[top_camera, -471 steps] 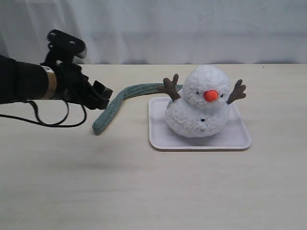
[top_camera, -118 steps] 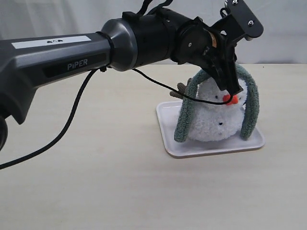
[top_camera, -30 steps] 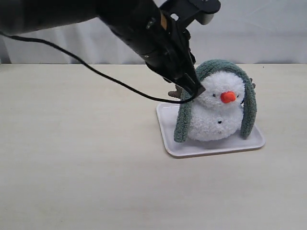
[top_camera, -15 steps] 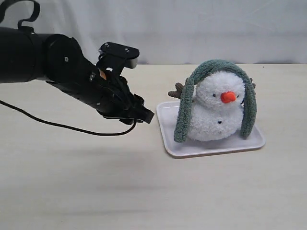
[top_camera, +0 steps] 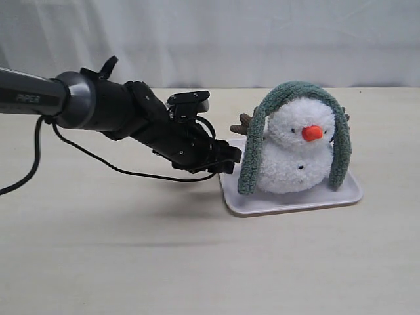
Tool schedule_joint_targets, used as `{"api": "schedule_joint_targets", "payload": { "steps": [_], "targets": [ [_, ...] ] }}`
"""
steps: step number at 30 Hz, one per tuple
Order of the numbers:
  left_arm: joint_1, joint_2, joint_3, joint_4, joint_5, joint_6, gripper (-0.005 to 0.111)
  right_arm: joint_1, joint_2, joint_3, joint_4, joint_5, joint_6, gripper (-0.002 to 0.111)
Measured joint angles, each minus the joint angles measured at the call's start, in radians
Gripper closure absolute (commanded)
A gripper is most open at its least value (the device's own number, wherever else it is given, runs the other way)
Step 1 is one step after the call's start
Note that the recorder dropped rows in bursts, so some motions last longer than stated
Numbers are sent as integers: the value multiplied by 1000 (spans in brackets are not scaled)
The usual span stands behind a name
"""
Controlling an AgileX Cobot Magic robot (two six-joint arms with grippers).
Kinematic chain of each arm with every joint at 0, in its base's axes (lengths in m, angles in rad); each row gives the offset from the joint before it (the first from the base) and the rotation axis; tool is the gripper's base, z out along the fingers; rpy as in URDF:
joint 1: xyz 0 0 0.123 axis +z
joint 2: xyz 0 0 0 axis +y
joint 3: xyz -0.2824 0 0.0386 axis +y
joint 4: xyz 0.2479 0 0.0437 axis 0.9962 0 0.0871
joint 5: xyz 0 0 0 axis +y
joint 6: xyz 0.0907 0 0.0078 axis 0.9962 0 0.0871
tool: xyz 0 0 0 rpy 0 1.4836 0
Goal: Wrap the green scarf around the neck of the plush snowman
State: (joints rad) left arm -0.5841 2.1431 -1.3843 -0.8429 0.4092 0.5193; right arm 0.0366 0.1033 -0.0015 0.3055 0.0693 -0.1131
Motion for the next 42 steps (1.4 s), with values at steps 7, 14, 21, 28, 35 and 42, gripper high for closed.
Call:
{"api": "schedule_joint_targets", "payload": {
  "steps": [7,14,21,28,35,42],
  "targets": [
    [0,98,-115,-3,-34,-22,52,0,0,0,0,0,0,75],
    [15,140,-154,4,2,-54,57,0,0,0,0,0,1,75],
    [49,146,-159,220,101,-206,57,0,0,0,0,0,1,75],
    [49,146,-164,189,131,-251,57,0,0,0,0,0,1,75],
    [31,146,-164,154,168,-288,57,0,0,0,0,0,1,75],
    [16,146,-230,376,248,-447,57,0,0,0,0,0,1,75]
  ]
}}
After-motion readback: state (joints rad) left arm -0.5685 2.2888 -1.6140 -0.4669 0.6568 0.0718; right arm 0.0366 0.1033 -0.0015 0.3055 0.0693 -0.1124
